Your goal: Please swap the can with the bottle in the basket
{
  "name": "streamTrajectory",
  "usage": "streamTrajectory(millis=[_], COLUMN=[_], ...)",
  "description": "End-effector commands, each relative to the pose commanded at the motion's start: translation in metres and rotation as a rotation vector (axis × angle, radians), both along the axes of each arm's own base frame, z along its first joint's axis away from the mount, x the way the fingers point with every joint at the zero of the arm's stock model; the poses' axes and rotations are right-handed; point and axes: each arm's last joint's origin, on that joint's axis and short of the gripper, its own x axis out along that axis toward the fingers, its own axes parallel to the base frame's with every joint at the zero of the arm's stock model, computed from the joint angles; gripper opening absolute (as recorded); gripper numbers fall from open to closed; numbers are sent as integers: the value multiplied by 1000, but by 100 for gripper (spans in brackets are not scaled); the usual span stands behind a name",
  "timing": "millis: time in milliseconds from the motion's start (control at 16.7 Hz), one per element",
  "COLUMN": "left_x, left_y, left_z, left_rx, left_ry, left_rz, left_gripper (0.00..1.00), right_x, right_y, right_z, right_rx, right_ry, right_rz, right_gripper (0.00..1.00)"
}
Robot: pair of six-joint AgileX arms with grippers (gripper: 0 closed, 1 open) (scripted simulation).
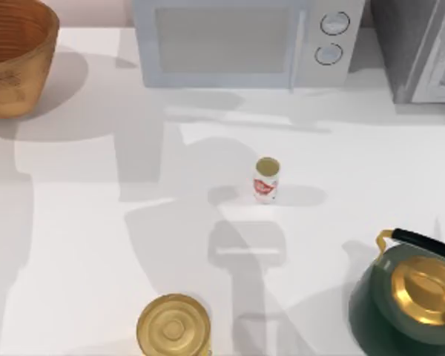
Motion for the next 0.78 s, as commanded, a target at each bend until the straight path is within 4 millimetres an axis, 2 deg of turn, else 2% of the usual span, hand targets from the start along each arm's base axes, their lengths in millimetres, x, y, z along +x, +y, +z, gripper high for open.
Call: streamTrajectory(millis=[420, 780], left_x=[0, 0], left_y=[0, 0], left_z=[0, 0], left_rx=[0, 0], left_ry=[0, 0], left_rz=[0, 0], left_gripper=[98, 100], right_x=[0, 0], right_y=[0, 0], right_z=[0, 0], right_rx=[0, 0], right_ry=[0, 0], right_rz=[0, 0], right_gripper=[100, 100])
